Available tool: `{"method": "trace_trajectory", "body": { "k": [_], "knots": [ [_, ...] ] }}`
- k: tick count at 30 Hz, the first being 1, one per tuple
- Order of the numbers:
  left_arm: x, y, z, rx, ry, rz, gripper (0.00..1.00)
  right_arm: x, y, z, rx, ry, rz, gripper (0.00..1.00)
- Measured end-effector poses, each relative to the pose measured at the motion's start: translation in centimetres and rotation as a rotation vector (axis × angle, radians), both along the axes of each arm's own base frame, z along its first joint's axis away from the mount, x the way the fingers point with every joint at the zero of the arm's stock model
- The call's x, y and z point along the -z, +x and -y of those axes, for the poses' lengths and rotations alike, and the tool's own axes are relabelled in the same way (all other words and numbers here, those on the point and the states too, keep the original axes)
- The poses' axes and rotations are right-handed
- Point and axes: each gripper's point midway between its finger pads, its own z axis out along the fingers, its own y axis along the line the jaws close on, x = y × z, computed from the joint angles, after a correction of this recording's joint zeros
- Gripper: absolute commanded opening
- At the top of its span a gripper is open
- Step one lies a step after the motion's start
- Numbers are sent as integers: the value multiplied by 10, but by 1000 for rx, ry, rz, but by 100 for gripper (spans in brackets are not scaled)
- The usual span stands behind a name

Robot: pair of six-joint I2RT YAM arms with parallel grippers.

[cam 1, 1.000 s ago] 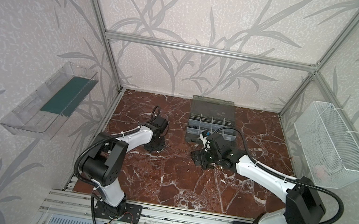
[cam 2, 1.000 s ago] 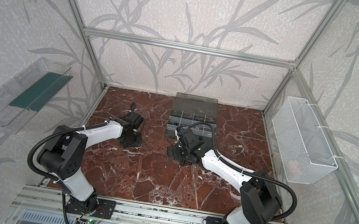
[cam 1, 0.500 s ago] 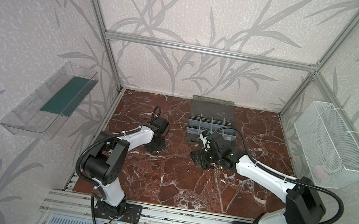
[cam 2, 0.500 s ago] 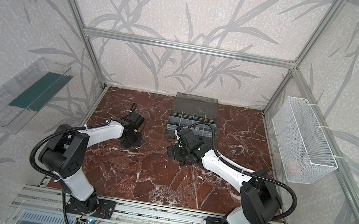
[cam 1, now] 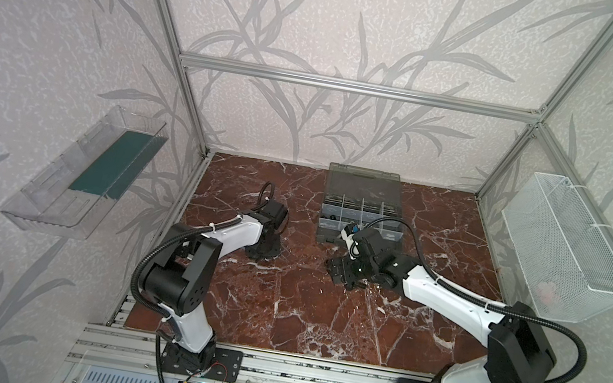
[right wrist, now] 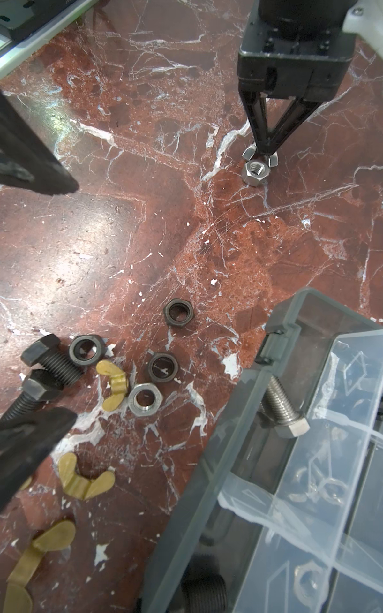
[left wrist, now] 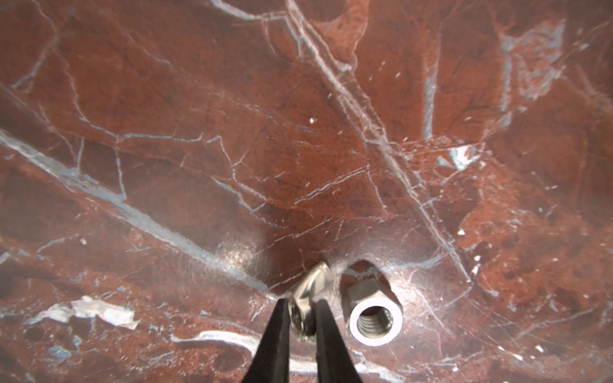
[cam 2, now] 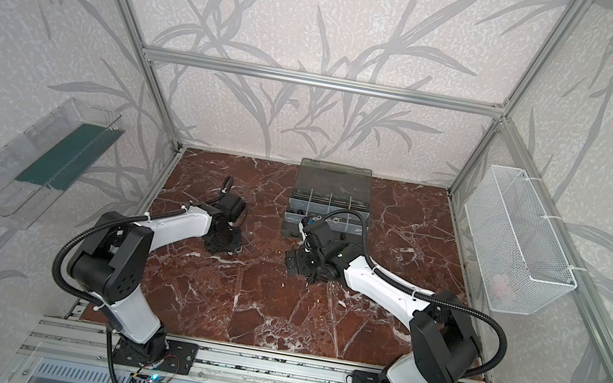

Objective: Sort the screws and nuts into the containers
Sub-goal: 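Lower the left gripper and close it on the silver wing nut, then lift the silver wing nut with the left gripper over a box compartment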

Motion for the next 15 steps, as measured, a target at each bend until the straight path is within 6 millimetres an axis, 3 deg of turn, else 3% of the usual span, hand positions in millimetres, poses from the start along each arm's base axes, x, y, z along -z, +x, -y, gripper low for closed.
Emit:
{"method": "trace_trajectory", "body": {
  "k": [5, 9, 15],
  "knots": [
    [3, 0, -1, -1, 10, -6, 10, 0, 0, 0, 0, 0, 1, 99],
    [1, 1, -3, -4, 18, 3, 1, 0, 0, 0, 0, 1, 2, 99],
    [0, 2, -3, -3, 19, 8, 0, 0, 0, 0, 0, 1, 2, 99]
  ]
}}
